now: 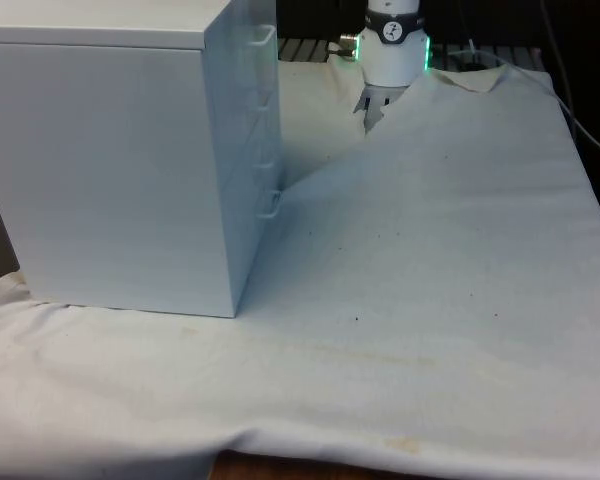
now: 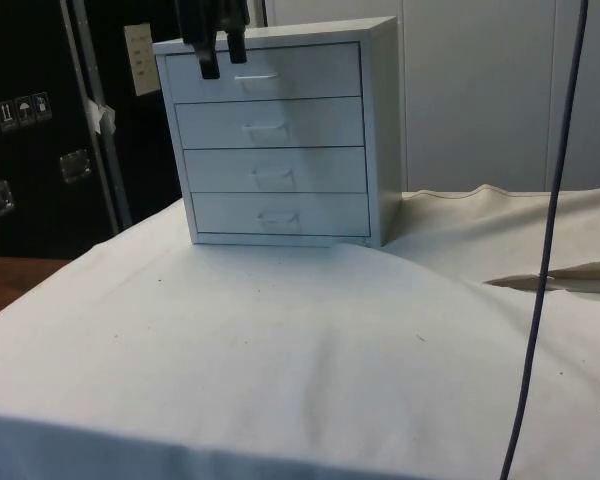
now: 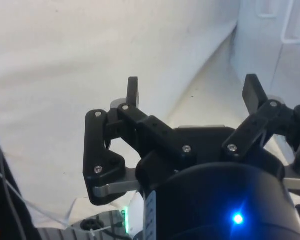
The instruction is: Open the drawer, then close it.
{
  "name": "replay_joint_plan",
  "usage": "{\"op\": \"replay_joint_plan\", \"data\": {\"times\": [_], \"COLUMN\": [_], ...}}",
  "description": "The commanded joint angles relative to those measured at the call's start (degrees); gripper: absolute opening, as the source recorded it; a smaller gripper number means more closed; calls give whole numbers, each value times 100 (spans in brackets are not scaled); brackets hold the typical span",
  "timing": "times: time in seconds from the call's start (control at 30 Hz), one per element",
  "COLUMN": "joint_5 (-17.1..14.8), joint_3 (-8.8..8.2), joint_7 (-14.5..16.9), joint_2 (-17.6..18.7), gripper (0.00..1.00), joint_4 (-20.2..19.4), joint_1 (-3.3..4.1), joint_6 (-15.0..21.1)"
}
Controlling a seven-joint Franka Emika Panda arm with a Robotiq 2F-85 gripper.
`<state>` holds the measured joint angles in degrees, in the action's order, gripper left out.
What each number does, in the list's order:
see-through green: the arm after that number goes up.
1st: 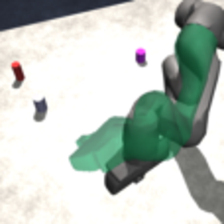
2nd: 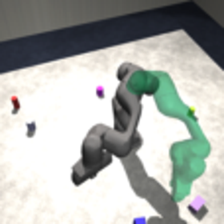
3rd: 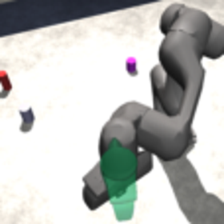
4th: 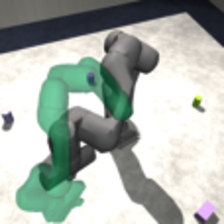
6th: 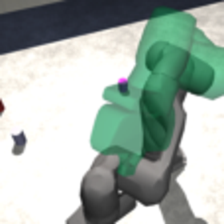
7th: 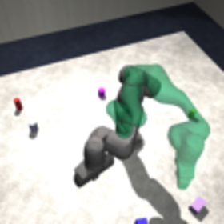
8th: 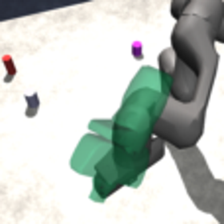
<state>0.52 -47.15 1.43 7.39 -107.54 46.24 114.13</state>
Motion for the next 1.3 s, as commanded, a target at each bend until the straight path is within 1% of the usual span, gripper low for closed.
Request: {"op": "replay_joint_plan", "data": {"times": [0.0, 0.07, 0.17, 0.2, 0.23, 0.4, 0.43, 0.47, 0.5, 0.67, 0.77, 0.8, 0.83, 1.03, 1.07, 1.1, 1.27], "joint_5": [109, 206, 367, 298, 401, 539, 596, 550, 619, 785, 882, 802, 917, 1146, 1066, 1180, 1375], "joint_3": [-11, -6, -11, 0, -11, -17, -23, -11, -29, -80, -115, -92, -120, -189, -166, -195, -246], "joint_7": [0, -11, -34, -6, -40, -57, -63, -40, -63, -69, -74, -46, -80, -109, -74, -120, -166], "joint_2": [-6, 0, 6, 11, 6, 34, 34, 34, 40, 86, 120, 103, 132, 212, 195, 218, 286], "gripper": [100, 100, 100, 100, 100, 100, 100, 100, 100, 100, 100, 100, 100, 100, 100, 100, 100], "joint_4": [-23, -23, -34, 0, -34, -80, -115, -97, -126, -172, -172, -155, -172, -172, -155, -172, -166], "joint_1": [11, 23, 17, 6, 17, 6, 0, 0, 0, -6, -6, -6, -6, -11, -11, -11, -11], "joint_6": [80, 92, 103, 6, 103, 212, 281, 195, 315, 418, 435, 350, 441, 476, 395, 476, 487]}}
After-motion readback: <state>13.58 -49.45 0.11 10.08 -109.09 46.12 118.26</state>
